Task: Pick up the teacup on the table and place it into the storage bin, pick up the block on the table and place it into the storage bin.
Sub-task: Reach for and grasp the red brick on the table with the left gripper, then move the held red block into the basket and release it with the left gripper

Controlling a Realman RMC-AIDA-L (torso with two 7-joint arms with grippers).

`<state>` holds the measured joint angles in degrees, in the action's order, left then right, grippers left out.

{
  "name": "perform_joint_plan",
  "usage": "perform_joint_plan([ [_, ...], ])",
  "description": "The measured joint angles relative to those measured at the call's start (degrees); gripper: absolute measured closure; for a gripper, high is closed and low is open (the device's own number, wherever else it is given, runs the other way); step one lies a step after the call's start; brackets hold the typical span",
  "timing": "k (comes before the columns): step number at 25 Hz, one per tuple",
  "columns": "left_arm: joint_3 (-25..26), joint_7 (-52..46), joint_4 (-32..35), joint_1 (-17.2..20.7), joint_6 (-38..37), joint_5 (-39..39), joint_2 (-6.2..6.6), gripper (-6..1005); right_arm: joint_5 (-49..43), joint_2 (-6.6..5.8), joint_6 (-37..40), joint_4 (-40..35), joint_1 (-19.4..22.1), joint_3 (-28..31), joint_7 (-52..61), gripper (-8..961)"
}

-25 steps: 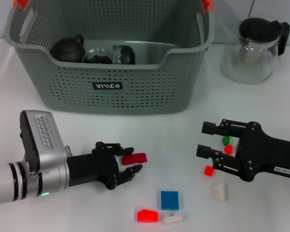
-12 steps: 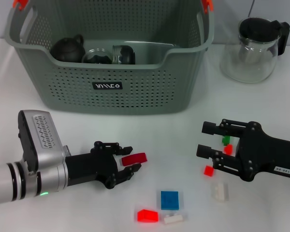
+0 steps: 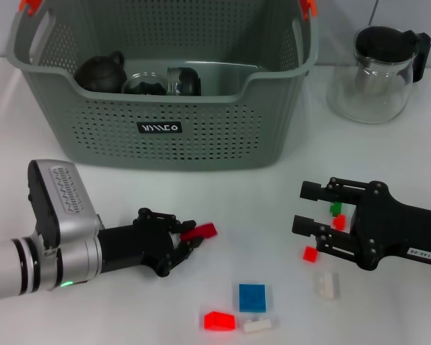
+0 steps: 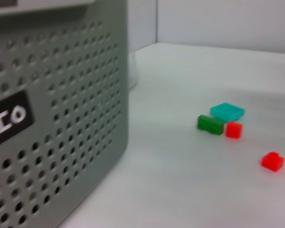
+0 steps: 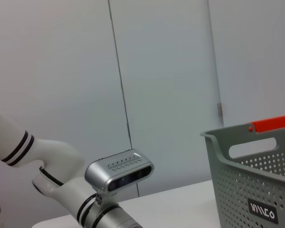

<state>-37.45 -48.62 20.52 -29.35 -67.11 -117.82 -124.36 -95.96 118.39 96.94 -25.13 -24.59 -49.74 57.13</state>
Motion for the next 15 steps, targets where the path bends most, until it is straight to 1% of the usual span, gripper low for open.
perform_joint_plan([
  [4,-0.1,-0.7,0.1,-0.1,0.3,-0.1,0.0,771,0.1,0.0,0.0,0.0,0.0,0.0,0.0,389],
  [7,0.2,-1.1,0.8,0.3,-1.8,0.2,0.03,795,0.1,0.0,0.1,0.0,0.0,0.0,0.0,389],
  [10,0.4,-3.5,3.6,1.4,-5.9,0.2,0.18,818,0.1,0.0,0.1,0.0,0.0,0.0,0.0,389],
  [13,0.5,-8.7,10.4,3.8,-12.8,0.2,0.35,817,0.1,0.01,0.2,0.0,0.1,0.0,0.0,389],
  [14,0.6,-11.3,13.4,5.1,-15.9,0.2,0.52,817,0.1,0.0,0.2,0.0,0.1,0.0,0.0,389],
  [15,1.2,-15.0,17.8,6.6,-20.1,0.2,0.95,817,0.2,0.01,0.3,0.0,0.1,0.0,0.0,389],
])
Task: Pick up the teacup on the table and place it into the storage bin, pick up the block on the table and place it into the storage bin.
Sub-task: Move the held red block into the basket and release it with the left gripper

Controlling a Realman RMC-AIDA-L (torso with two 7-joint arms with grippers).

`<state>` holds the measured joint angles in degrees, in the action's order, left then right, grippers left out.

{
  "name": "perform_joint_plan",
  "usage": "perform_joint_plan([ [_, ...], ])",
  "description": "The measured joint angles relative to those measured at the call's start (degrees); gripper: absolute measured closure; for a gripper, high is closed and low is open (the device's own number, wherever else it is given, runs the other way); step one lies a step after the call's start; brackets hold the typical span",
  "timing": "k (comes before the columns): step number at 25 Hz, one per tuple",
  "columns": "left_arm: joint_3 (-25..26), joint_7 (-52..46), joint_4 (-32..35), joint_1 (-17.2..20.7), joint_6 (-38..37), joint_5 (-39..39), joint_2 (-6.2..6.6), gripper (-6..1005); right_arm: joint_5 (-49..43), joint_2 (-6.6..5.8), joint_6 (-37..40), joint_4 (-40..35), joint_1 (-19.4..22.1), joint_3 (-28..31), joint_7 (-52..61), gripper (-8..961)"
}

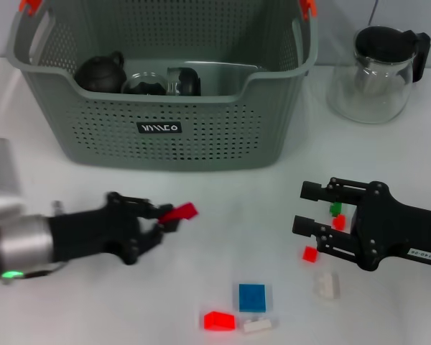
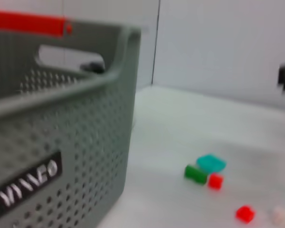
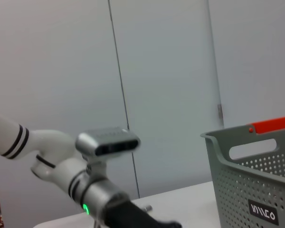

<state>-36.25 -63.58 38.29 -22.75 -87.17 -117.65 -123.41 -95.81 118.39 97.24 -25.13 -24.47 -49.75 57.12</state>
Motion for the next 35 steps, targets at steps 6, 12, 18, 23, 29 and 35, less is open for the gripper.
perform_joint_plan([
  [6,13.0,-8.3,7.7,0.4,-17.9,1.5,2.94,815,0.0,0.02,0.1,0.0,0.0,0.0,0.0,388],
  [12,21.8,-26.8,10.7,-6.4,-24.4,8.5,6.58,814,-0.2,0.08,0.1,0.0,-0.2,0.0,0.5,388],
  [18,13.7,-42.1,15.4,-14.8,-10.6,8.0,7.01,812,-0.1,0.16,0.0,-0.3,-0.4,0.0,1.3,388],
  [23,-3.8,-50.0,16.8,-18.0,6.9,4.6,8.35,811,-0.2,0.17,-0.1,-0.2,-0.5,0.0,1.3,390],
  [29,-13.0,-55.2,16.4,-21.5,22.4,-8.5,6.54,810,-0.1,0.3,0.0,-0.1,-0.6,0.0,1.3,389],
  [35,-15.9,-60.7,16.4,-21.7,28.6,-16.5,5.04,808,0.0,0.32,0.0,-0.2,-0.9,0.0,1.5,389],
])
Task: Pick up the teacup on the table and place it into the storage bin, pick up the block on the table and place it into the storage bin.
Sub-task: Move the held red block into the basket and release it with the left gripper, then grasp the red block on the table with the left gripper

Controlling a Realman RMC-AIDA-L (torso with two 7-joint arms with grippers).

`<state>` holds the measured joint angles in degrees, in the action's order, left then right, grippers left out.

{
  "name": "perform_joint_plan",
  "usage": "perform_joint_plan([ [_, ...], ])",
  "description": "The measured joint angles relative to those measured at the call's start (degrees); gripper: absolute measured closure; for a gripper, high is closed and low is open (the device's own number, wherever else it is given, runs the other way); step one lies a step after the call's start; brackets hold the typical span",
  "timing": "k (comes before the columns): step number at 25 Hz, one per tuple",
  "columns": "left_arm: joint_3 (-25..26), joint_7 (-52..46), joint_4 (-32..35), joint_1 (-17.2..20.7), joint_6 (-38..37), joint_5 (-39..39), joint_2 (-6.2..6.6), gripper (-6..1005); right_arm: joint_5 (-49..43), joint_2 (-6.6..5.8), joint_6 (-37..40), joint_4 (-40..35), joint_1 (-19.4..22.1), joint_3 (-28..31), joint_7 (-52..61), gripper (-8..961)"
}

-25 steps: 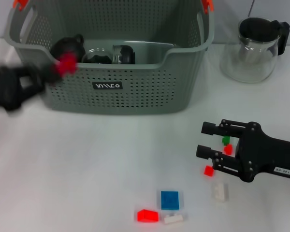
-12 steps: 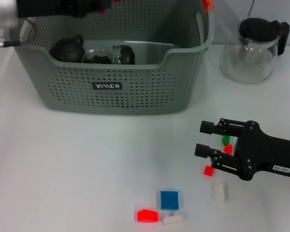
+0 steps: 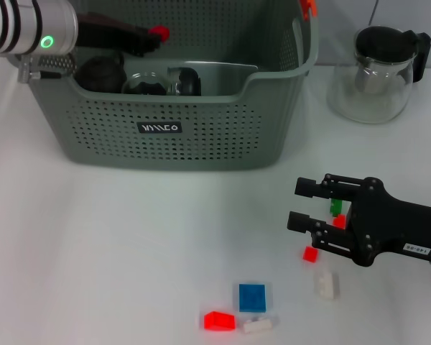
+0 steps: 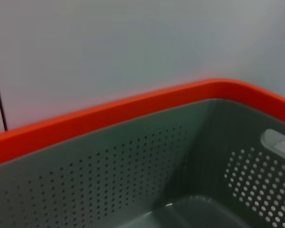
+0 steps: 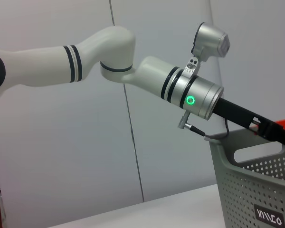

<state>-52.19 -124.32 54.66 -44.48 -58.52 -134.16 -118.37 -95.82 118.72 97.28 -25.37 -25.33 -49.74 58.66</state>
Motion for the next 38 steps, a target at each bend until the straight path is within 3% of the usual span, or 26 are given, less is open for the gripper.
perform_joint_plan([
  [6,1.1,-0.4,0.9,1.1,-0.2,1.2,-0.37,807,0.0,-0.19,0.0,0.2,-0.2,0.0,0.1,389],
  [9,1.7,0.1,2.8,3.2,-0.4,4.6,-0.64,615,0.0,-0.17,0.0,0.2,-0.1,0.0,0.1,388],
  [11,2.6,2.5,4.6,6.0,-1.4,10.0,-1.17,575,0.0,-0.14,0.0,0.2,0.1,0.0,0.1,388],
  [13,4.1,7.9,5.7,9.5,-4.6,18.1,-1.65,535,0.0,-0.14,0.0,0.2,0.1,0.0,0.1,388],
  [17,10.1,23.6,3.2,17.2,-20.1,35.1,-2.07,522,0.0,-0.09,0.0,0.2,0.3,0.2,0.1,388],
  [19,13.6,28.7,1.1,19.3,-28.0,37.3,-2.07,526,0.0,-0.07,0.0,0.2,0.2,0.3,0.1,389],
  [22,20.9,39.3,-3.0,22.8,-40.6,36.3,-2.1,531,0.0,-0.06,-0.1,0.2,0.1,0.5,0.1,389],
  [26,24.9,51.4,-4.7,27.3,-48.8,30.7,-3.26,537,-0.1,-0.07,-0.3,0.2,-0.1,0.7,0.1,390],
  [32,20.4,57.0,-5.5,28.8,-48.0,15.8,-5.55,547,-0.1,0.16,-0.1,0.0,-0.2,0.7,0.0,388],
  [38,16.4,65.8,-12.4,27.7,-44.7,12.0,-5.91,557,0.0,0.12,0.0,0.2,-0.1,0.7,0.1,390],
])
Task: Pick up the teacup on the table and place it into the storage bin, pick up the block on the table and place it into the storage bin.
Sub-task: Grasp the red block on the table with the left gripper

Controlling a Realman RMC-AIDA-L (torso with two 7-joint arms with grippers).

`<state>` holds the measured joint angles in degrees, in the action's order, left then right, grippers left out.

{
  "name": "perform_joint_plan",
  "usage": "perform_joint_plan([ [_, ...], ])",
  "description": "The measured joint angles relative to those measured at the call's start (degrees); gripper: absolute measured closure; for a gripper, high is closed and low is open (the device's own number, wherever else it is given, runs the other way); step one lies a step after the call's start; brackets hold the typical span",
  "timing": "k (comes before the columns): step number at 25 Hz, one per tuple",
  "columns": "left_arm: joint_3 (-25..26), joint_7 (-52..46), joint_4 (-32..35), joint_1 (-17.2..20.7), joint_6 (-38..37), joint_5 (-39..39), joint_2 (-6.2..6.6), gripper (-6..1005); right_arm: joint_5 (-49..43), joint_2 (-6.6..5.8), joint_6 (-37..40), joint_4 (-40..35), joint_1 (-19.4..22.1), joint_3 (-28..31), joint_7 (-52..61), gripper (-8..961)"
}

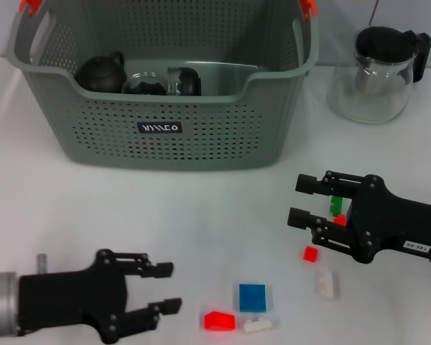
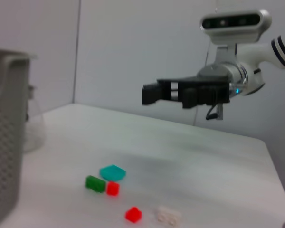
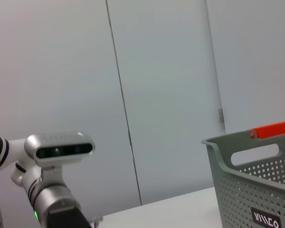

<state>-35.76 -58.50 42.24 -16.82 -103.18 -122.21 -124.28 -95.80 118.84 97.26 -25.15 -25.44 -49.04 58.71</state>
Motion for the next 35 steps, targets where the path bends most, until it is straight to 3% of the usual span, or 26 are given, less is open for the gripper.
perform_joint_plan([
  [7,-5.5,2.5,-9.0,-2.5,10.2,-0.8,-0.01,569,0.0,0.07,0.0,0.0,0.0,0.0,0.0,389],
  [12,-6.4,8.6,-13.9,-4.0,12.0,-0.6,-0.04,577,0.0,0.06,0.0,-0.1,-0.1,0.0,0.0,388],
  [25,-5.9,15.2,-21.2,-5.6,18.2,-0.3,-0.22,598,0.0,0.1,0.0,-0.4,-0.2,0.1,0.0,390],
  [35,-5.1,13.6,-21.5,-5.9,19.4,0.5,-0.21,614,0.0,0.06,0.0,-0.2,-0.2,0.1,0.0,389],
])
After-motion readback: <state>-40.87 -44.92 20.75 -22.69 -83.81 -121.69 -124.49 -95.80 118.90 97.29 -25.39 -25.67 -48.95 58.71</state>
